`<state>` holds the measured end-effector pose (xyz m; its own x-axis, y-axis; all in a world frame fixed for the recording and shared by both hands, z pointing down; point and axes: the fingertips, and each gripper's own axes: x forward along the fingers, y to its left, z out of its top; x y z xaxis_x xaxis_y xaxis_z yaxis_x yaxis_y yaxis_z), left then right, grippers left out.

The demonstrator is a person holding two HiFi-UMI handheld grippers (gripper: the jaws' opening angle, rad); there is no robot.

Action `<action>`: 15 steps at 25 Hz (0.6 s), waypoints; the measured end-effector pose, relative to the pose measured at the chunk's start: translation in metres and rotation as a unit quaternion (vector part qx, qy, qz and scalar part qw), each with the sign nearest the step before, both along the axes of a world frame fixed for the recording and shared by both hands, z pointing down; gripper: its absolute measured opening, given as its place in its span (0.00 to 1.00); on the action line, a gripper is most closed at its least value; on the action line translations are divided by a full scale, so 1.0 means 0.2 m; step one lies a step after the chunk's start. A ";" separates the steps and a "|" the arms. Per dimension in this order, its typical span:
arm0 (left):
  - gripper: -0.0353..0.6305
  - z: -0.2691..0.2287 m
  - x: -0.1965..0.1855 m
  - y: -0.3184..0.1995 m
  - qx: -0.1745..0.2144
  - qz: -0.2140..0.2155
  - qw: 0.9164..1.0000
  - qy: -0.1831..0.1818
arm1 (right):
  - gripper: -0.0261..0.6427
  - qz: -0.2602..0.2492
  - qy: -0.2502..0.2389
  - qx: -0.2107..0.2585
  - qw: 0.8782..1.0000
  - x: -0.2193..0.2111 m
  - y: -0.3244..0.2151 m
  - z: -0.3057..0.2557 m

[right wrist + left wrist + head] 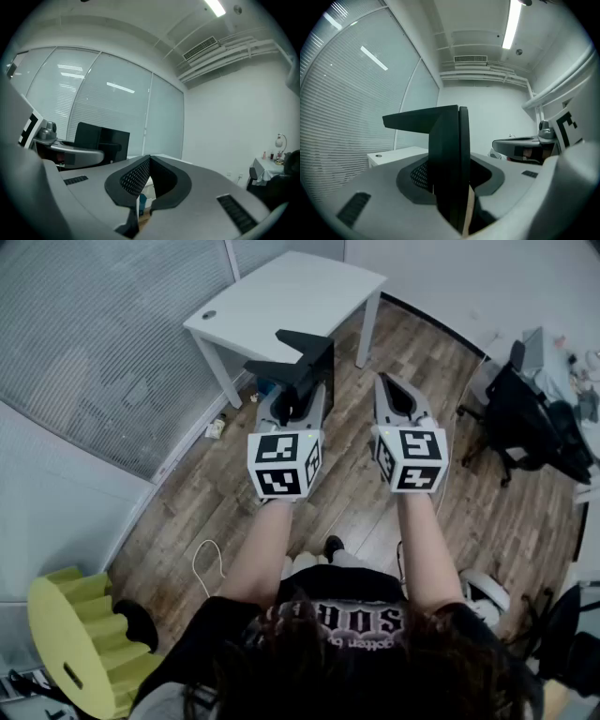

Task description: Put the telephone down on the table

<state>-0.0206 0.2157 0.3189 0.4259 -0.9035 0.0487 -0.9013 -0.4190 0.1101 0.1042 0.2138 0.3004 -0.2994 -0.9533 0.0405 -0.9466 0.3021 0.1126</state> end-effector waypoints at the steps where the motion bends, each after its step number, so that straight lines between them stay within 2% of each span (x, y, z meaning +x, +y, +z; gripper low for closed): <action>1: 0.30 0.00 0.01 0.00 0.000 0.000 1.000 -0.001 | 0.08 0.000 0.000 0.000 1.000 0.01 0.00 0.00; 15: 0.30 0.01 0.09 -0.08 -0.005 0.005 1.000 -0.002 | 0.08 -0.001 0.005 0.000 1.000 0.08 -0.08 0.02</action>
